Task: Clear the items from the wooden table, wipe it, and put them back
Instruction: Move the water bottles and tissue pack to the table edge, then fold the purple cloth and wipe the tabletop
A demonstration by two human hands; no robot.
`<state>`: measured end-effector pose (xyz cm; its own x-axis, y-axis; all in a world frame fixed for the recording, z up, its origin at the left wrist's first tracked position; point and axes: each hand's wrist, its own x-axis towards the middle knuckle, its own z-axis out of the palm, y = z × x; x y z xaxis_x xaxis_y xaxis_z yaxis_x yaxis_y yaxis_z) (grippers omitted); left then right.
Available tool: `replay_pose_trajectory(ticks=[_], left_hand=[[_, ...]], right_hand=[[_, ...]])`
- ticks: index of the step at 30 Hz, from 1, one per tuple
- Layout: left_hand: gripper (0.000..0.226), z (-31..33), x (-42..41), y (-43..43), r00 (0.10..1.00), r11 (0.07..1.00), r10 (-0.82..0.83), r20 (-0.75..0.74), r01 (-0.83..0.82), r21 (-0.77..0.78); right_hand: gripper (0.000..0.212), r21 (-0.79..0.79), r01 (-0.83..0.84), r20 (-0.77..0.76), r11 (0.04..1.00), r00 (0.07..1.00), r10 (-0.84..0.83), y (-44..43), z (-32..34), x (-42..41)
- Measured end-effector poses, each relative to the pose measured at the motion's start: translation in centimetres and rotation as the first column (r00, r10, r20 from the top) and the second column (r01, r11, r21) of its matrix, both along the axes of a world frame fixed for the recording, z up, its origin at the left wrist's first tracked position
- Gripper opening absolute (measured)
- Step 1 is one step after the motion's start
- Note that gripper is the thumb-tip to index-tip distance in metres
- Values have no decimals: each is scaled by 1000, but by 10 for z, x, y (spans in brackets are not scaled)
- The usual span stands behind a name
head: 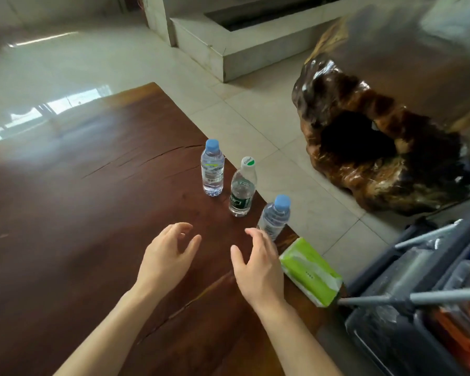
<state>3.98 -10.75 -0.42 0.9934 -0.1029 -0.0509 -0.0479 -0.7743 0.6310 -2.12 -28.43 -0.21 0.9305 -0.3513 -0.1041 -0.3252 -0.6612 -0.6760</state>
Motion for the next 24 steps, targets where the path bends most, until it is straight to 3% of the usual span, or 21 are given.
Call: replay_pose_trajectory(ticks=[4, 10, 16, 20, 24], left_hand=[[25, 28, -65, -19, 978, 968, -202, 52, 191, 160], [22, 66, -133, -95, 878, 870, -468, 102, 439, 223], [32, 89, -188, -204, 734, 737, -667, 125, 627, 251], [30, 103, -226, -281, 568, 597, -802, 182, 763, 249], [32, 118, -262, -358, 436, 513, -846, 308, 824, 240]], right_hand=[[38, -201, -12, 69, 979, 997, 26, -41, 22, -82], [35, -353, 121, 125, 928, 989, -81, -129, 44, -196], [32, -432, 281, 184, 857, 958, -221, -214, 68, -304], [33, -427, 397, 272, 812, 913, -304, -271, 91, -372], [36, -466, 506, 379, 726, 855, -353, -326, 110, -427]])
